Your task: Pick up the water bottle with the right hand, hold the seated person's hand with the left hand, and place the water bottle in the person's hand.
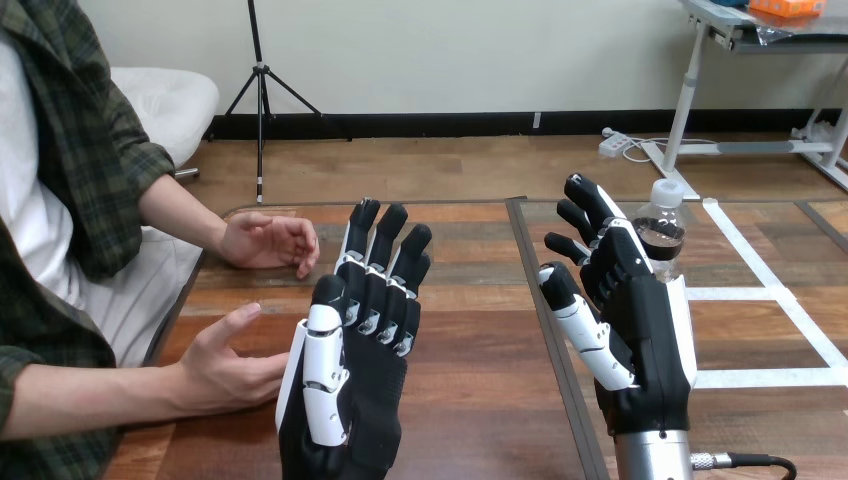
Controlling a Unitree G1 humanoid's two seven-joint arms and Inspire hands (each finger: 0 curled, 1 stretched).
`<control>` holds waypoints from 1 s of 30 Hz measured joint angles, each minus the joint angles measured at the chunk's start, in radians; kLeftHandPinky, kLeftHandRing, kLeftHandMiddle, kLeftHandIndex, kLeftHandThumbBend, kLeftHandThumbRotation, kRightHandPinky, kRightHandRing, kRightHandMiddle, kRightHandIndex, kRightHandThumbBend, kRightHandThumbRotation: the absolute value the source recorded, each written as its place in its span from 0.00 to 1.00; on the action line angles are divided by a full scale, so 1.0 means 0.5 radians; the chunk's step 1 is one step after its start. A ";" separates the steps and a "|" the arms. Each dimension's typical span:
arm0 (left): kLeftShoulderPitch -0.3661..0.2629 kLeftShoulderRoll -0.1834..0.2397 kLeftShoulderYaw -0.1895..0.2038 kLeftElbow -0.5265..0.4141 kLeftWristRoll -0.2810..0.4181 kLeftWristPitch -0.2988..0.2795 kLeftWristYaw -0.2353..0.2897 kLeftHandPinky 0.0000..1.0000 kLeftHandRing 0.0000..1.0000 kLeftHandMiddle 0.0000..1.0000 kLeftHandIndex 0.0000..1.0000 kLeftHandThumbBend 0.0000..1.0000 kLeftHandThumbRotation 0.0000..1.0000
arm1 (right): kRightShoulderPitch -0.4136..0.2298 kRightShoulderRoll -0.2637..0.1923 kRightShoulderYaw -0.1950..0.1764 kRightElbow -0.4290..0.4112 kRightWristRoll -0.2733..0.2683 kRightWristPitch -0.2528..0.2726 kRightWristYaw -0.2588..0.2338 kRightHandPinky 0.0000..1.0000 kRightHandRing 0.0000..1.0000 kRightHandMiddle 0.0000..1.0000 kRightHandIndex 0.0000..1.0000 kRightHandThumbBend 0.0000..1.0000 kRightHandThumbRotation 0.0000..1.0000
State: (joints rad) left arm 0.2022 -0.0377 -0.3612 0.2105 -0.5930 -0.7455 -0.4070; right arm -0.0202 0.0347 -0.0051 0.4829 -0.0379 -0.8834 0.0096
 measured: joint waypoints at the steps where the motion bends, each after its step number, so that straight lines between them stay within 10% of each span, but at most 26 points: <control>1: 0.000 -0.001 0.003 0.000 0.001 0.000 -0.002 1.00 0.95 0.98 1.00 0.41 1.00 | 0.000 0.000 0.000 0.000 0.000 0.000 0.000 0.81 0.91 0.92 0.88 0.70 0.62; 30: 0.005 -0.008 0.054 -0.001 0.025 0.001 -0.028 1.00 0.93 0.96 1.00 0.39 1.00 | 0.000 0.000 0.000 0.000 -0.015 0.000 -0.013 0.81 0.91 0.92 0.88 0.70 0.62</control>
State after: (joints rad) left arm 0.2048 -0.0419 -0.3340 0.2101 -0.5804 -0.7452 -0.4207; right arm -0.0202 0.0346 -0.0053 0.4829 -0.0455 -0.8834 0.0030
